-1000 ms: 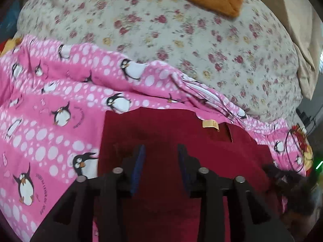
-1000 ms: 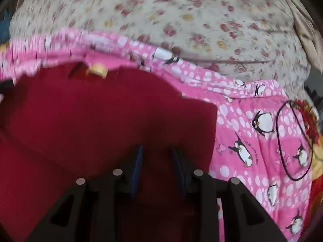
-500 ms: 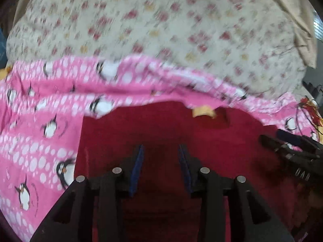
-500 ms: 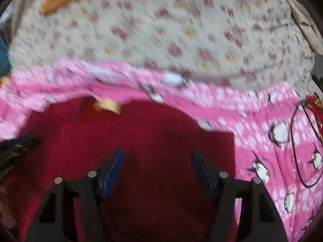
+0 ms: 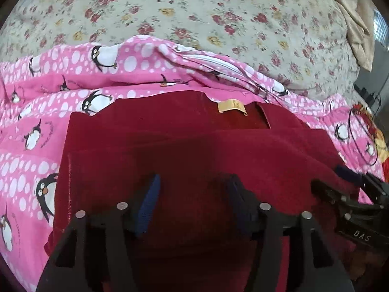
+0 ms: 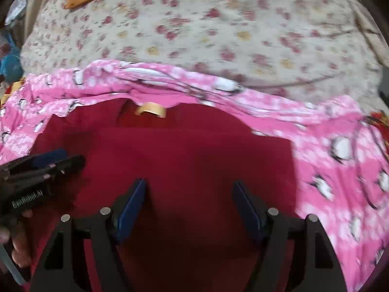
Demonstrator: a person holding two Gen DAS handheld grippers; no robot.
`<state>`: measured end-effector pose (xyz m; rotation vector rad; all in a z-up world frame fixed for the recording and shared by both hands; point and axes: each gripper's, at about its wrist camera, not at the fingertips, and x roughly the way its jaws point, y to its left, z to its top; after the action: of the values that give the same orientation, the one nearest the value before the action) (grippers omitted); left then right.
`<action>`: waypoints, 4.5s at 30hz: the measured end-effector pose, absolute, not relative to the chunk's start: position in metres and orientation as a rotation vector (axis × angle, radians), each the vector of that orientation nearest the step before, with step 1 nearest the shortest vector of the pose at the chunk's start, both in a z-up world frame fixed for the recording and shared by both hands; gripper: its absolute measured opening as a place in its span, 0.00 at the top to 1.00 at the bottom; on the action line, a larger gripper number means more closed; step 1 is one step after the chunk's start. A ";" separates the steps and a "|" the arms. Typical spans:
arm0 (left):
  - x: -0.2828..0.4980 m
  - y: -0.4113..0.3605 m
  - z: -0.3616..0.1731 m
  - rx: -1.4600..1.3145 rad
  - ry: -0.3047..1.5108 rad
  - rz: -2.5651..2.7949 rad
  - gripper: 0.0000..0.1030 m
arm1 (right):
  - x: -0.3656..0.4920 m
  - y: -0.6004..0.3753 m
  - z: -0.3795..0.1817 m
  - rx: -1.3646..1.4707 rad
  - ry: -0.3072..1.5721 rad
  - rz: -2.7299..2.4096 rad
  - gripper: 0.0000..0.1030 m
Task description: Fold small clothes
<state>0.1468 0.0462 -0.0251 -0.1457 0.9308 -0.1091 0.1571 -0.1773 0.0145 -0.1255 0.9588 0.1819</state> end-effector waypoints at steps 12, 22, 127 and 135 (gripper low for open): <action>0.150 0.040 -0.028 -0.123 0.923 -0.114 0.59 | 0.153 -0.189 0.002 -0.066 0.942 0.232 0.13; 0.154 0.038 -0.029 -0.103 0.929 -0.119 0.55 | 0.158 -0.179 -0.004 -0.120 0.959 0.215 0.09; -0.247 0.136 0.066 -0.349 0.761 -0.383 1.00 | -0.210 -0.277 0.084 0.242 0.713 0.841 0.91; -0.268 0.127 0.116 -0.326 0.701 -0.512 1.00 | -0.243 -0.320 0.141 0.272 0.579 0.888 0.91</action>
<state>-0.2685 0.1272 0.1162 -0.3262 0.7013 -0.5117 -0.2433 -0.3205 0.1413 0.2725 0.5788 0.8882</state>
